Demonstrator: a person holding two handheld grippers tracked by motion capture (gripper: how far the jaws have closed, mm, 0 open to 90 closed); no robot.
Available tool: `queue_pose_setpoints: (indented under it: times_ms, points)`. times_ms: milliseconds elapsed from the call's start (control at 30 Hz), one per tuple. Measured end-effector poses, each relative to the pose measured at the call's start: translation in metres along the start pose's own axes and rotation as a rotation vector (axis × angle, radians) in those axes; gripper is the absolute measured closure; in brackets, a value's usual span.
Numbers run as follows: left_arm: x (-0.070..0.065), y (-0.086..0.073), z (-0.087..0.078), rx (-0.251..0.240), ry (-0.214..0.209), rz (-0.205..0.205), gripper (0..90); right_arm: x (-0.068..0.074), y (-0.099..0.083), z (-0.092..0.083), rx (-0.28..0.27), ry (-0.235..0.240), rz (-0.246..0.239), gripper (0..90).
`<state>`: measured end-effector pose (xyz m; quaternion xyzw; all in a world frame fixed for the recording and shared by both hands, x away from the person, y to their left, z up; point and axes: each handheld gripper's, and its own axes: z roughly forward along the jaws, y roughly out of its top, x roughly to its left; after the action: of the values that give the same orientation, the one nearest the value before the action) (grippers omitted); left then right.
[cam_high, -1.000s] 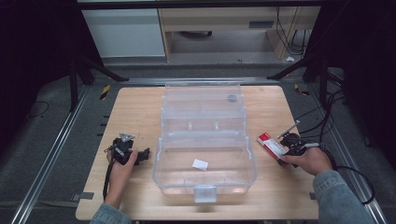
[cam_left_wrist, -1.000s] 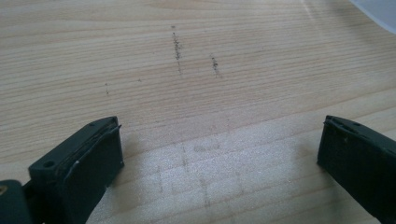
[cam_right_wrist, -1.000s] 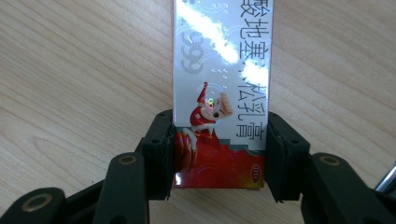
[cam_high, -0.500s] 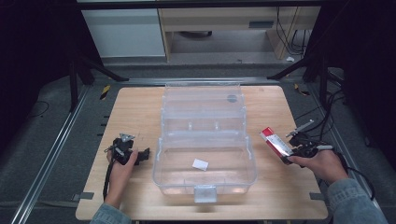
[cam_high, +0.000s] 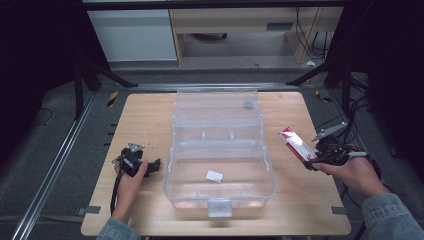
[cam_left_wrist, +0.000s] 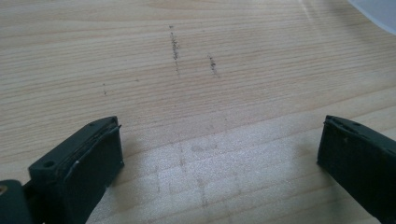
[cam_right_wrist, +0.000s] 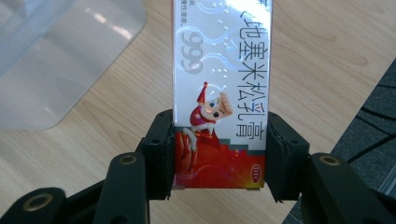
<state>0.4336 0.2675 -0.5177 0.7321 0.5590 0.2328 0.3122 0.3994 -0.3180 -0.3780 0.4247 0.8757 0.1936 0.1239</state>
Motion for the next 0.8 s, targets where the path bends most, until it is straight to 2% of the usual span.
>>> queue_pose_setpoints:
  times_ms: [333,800]
  points:
    - [0.0,0.0,0.0,0.0,-0.001,0.0,0.0,0.006,0.014,-0.02,-0.053,-0.005,-0.028,51.4]
    - [-0.001,0.0,0.0,-0.001,-0.004,0.003,0.0,0.025,0.039,-0.044,-0.112,0.001,-0.114,51.4]
